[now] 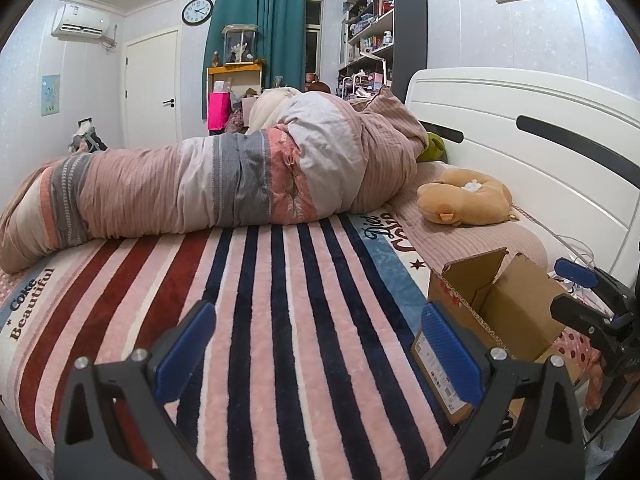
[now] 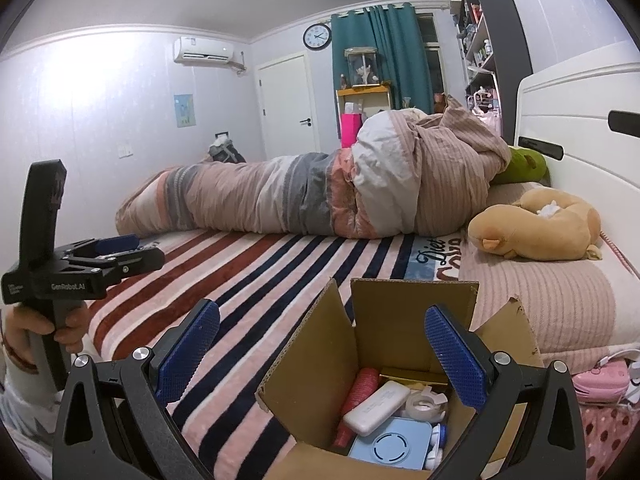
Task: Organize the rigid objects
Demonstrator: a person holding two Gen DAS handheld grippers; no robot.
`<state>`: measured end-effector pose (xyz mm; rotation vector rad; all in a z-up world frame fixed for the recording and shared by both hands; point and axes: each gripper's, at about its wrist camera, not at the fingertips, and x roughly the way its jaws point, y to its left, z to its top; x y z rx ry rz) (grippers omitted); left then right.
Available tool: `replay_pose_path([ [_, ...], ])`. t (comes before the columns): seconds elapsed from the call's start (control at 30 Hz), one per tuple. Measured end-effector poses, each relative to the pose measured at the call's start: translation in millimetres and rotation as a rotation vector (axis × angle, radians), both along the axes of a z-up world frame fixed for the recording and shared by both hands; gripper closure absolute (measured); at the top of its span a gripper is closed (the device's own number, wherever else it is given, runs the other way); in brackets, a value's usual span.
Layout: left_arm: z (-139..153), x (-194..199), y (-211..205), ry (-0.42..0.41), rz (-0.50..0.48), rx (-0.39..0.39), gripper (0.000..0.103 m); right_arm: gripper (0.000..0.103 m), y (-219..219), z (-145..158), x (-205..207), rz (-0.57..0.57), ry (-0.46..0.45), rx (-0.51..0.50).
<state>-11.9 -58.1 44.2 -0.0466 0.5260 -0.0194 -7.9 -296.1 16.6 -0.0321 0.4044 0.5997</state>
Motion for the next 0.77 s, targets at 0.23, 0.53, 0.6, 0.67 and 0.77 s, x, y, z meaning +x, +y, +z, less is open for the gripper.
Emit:
replay_pose_path([
  [0.23,-1.2,0.0,-0.8,0.004,0.001,-0.001,0.001,0.000,2.2,3.3,-0.5,0.005,-0.005,-0.010],
  [0.53,-1.9,0.1,-1.0,0.005,-0.002,0.001,0.001,0.000,-1.6,7.2,-1.0,-0.003,-0.017,0.001],
  [0.6,-1.9,0.3,-0.1,0.006,-0.004,-0.001,0.001,0.000,-1.5,7.4,0.1,-0.005,-0.015,0.004],
  [0.67,-2.4,-0.2,0.4,0.006,-0.008,-0.003,0.001,0.000,-2.8,7.8,0.8,-0.005,-0.014,0.010],
  [0.77,-3.8,0.5,1.1,0.015,0.000,-0.005,0.001,0.000,-3.6,7.8,2.4,-0.001,-0.004,0.014],
])
